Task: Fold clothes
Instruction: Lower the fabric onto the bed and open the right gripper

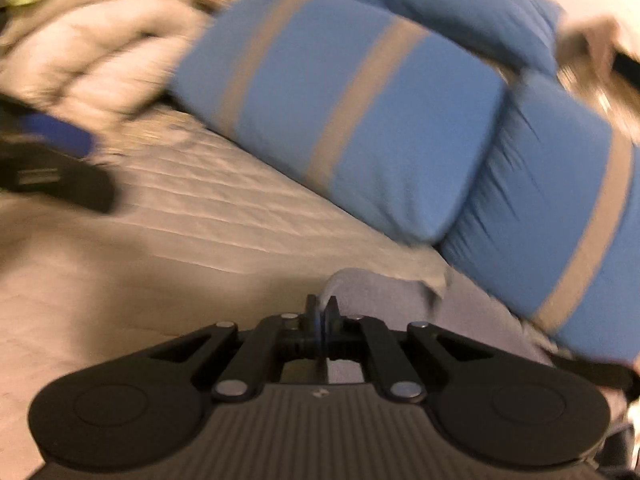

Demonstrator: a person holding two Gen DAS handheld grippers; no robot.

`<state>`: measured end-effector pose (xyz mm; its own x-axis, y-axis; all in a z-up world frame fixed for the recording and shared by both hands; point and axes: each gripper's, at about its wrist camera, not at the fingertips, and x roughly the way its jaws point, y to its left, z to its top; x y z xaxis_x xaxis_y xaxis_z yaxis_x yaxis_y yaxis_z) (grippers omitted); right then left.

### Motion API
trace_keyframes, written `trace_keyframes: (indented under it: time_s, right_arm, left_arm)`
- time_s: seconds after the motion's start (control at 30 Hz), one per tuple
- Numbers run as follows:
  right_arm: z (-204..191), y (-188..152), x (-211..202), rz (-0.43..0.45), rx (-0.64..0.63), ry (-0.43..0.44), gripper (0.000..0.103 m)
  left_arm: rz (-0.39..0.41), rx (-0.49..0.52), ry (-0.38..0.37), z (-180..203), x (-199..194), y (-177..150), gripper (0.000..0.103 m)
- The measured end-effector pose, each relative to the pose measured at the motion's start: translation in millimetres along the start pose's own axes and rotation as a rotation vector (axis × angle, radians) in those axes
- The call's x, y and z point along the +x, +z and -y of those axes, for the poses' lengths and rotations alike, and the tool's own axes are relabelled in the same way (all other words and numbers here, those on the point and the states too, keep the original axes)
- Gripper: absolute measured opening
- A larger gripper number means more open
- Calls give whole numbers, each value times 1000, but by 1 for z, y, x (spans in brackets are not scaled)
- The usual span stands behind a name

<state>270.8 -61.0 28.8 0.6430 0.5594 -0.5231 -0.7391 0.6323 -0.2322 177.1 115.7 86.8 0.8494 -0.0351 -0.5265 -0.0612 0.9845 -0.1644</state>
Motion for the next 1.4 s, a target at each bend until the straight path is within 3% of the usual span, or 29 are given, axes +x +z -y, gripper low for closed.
trace_keyframes:
  time_s: [0.2, 0.37, 0.7, 0.93, 0.97, 1.0, 1.03, 1.07, 1.1, 1.27, 1.4]
  right_arm:
    - [-62, -2, -55, 56, -117, 157, 0]
    - [-99, -20, -94, 73, -148, 227, 0]
    - [-132, -57, -163, 77, -113, 295, 0]
    - [-141, -85, -195, 70, -119, 307, 0]
    - [-141, -88, -198, 70, -112, 296, 5]
    - [-139, -91, -201, 78, -96, 282, 29]
    - [-136, -92, -203, 92, -75, 262, 39]
    - [-133, -93, -206, 110, -53, 237, 61]
    - [-129, -94, -209, 131, -22, 221, 75]
    - [-104, -100, -219, 225, 172, 167, 87]
    - [-86, -113, -221, 283, 332, 139, 88]
  left_arm:
    - [-15, -67, -11, -21, -1, 0, 101]
    - [-80, -120, -38, -34, 7, -9, 101]
    - [-205, -189, -148, -32, 32, -24, 101]
    - [-302, -311, -272, -32, 61, -41, 101]
    - [-314, -326, -285, -31, 65, -43, 101]
    - [-325, -340, -299, -30, 70, -44, 101]
    - [-337, -355, -312, -29, 75, -46, 101]
    - [-348, -369, -325, -28, 79, -48, 101]
    - [-359, -384, -338, -28, 84, -49, 101]
    - [-397, -428, -420, -16, 105, -53, 101]
    - [-398, -453, -455, -8, 120, -55, 100]
